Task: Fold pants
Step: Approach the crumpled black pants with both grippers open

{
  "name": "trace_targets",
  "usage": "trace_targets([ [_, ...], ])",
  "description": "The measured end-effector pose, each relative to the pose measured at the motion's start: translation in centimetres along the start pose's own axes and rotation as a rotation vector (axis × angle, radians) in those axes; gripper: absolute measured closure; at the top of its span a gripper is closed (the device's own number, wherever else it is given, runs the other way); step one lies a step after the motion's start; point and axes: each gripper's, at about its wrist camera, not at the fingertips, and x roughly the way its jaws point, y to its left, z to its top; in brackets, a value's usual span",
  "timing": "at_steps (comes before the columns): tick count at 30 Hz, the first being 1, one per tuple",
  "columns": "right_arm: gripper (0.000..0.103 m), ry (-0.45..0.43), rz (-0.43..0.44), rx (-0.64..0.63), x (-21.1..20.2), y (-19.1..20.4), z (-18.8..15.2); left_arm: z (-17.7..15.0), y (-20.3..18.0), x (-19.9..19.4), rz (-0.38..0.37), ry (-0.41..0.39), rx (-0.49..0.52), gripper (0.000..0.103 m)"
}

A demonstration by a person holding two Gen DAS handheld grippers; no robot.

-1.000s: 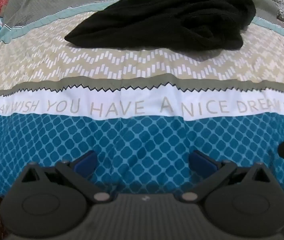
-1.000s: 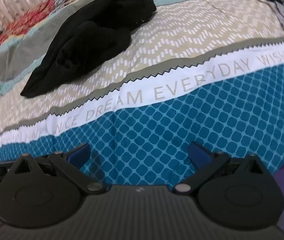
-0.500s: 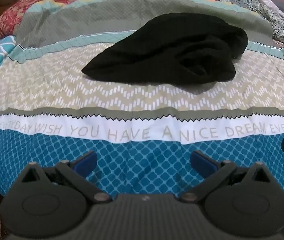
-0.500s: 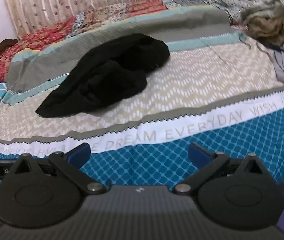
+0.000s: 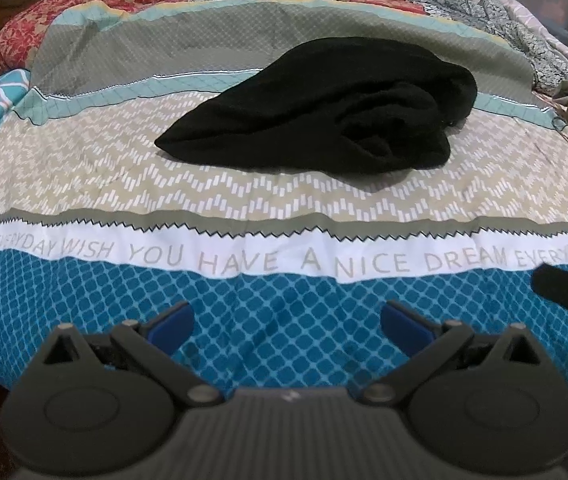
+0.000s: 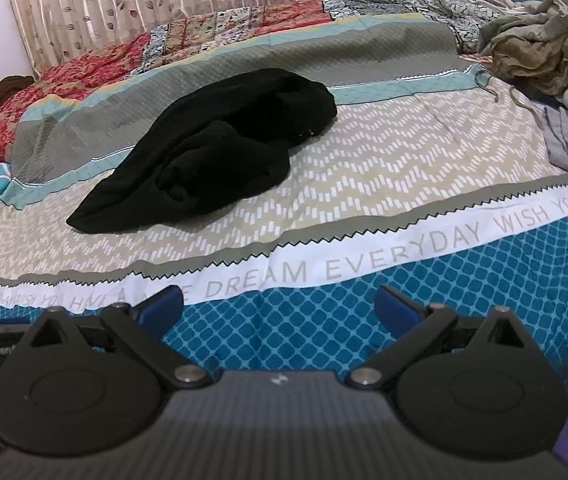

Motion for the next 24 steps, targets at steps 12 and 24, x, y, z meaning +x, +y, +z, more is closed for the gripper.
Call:
trace_targets([
  [12, 0.022, 0.006, 0.002, 0.011, 0.1, -0.4, 0.1, -0.7, -0.5, -1.5, 0.019, 0.001, 0.036, 0.000],
  [24, 0.022, 0.013, 0.012, 0.016, 0.2, -0.6, 0.0, 0.8, 1.9, -0.4, 0.079, 0.025, -0.001, 0.000],
])
